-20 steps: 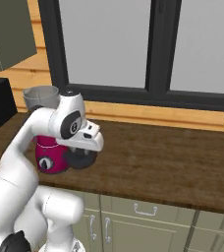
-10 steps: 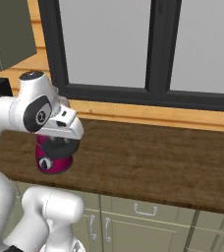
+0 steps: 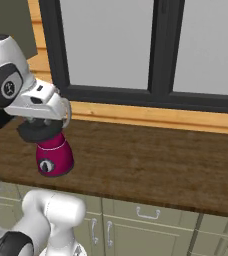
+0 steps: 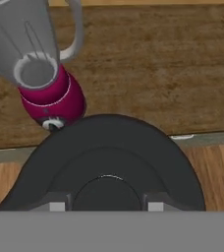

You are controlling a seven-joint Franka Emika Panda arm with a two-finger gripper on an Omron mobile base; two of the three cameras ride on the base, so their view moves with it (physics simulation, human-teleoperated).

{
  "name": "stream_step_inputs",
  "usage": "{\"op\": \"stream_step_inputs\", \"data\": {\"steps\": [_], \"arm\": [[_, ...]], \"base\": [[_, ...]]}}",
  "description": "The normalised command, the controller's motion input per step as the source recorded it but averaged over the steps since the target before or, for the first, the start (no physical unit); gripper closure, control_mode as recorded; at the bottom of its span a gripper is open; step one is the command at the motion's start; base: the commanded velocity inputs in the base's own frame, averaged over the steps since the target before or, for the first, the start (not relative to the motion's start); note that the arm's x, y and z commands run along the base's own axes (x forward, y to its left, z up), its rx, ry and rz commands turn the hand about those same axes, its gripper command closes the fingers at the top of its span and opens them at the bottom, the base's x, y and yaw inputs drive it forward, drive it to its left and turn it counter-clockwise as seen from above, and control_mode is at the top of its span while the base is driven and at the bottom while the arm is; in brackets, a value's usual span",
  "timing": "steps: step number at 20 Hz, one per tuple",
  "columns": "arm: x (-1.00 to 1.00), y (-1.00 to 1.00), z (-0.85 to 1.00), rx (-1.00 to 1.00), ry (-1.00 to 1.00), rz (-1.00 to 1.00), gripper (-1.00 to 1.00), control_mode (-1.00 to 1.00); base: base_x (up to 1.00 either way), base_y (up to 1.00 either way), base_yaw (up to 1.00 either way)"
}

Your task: Close the lid blender by securely placing the lid on top.

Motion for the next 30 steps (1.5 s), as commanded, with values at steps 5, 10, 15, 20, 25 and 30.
{"op": "stream_step_inputs", "data": {"steps": [5, 10, 15, 20, 25, 30], "arm": [[0.49, 0.58, 0.71, 0.02, 0.0, 0.0, 1.0, -1.0], [0.91, 0.31, 0.22, 0.09, 0.0, 0.0, 1.0, -1.0], [0.92, 0.13, -0.08, 0.08, 0.0, 0.0, 1.0, -1.0], [0.52, 0.34, -0.25, 0.0, 0.0, -0.02, 1.0, -1.0], [0.06, 0.45, -0.3, 0.0, 0.0, 0.0, 1.0, -1.0], [0.18, 0.23, -0.31, 0.0, 0.0, 0.0, 1.0, -1.0]], "base": [[0.0, 0.0, 0.0], [0.0, 0.0, 0.0], [0.0, 0.0, 0.0], [0.0, 0.0, 0.0], [0.0, 0.0, 0.0], [0.0, 0.0, 0.0]]}}
